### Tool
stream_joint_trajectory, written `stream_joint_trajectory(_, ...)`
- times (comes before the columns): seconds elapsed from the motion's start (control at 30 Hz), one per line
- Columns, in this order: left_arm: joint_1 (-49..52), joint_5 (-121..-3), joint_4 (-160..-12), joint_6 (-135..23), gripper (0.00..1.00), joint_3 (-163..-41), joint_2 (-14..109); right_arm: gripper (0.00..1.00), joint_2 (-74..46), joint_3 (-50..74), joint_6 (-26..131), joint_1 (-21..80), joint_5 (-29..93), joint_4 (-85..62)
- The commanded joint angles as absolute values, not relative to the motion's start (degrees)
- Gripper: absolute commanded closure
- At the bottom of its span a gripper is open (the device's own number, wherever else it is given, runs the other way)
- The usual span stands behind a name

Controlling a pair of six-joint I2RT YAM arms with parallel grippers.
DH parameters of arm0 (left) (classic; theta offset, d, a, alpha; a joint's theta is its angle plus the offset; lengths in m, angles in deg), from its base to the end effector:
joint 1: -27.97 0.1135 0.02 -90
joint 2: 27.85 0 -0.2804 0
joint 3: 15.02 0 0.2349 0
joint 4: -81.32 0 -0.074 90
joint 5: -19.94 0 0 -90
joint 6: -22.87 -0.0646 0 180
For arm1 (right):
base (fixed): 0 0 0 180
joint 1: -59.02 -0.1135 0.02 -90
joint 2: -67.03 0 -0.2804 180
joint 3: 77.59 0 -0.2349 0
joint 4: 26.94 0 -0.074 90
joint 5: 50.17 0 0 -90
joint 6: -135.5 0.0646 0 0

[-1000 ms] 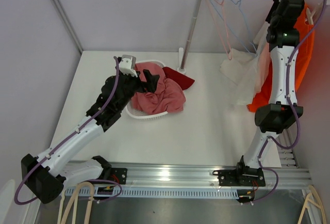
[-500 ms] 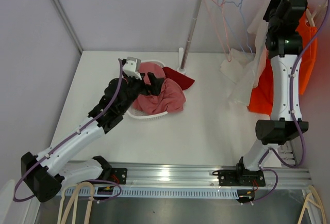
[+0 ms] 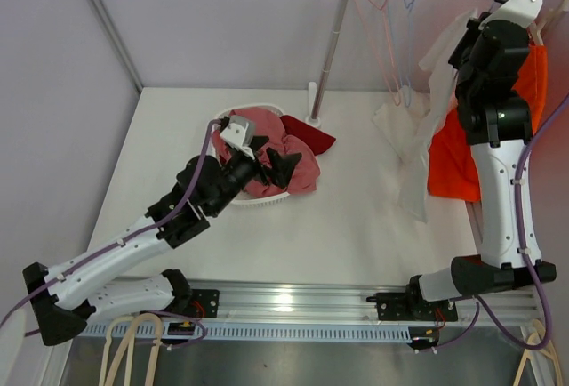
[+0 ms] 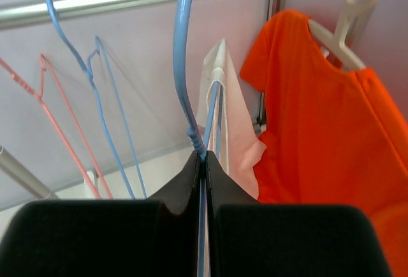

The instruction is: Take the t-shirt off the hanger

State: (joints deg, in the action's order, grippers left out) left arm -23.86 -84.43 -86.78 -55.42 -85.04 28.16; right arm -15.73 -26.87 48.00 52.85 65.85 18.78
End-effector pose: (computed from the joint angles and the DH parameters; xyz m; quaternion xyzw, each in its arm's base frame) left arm 0.1533 -0.1691 0.4079 0.1516 0.6776 -0.3023 0.6530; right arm 0.2798 0.0017 0.5640 0.1383 0.6889 -0.1052 0.7037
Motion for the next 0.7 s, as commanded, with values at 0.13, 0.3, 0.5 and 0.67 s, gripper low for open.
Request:
stream_joint_trajectory(0.13,-36.3,-83.1,-92.7,-64.7,0.01,-85.2,26.0,1.00,-9.2,-23.7,62.3,45.9,81.0,25.8)
stream_joint_trajectory(0.3,-45.9,-80.7,-99.3,-69.1,0.00,-83.1,28.2,1.00,-8.3,-23.9,67.9,40.1,85.2,31.4)
stream_joint_trajectory(0.5,-50.2,-78.0,-104.5,-70.4,0.01,-85.9,37.5,1.00,-7.5,-24.4,70.0,36.0,85.4,33.4)
stream_joint_trajectory(0.67,-50.9,-78.1,-105.6,-72.0,0.00,-90.3,46.8,1.00,-7.2,-26.7,69.9,34.4,84.3,34.6)
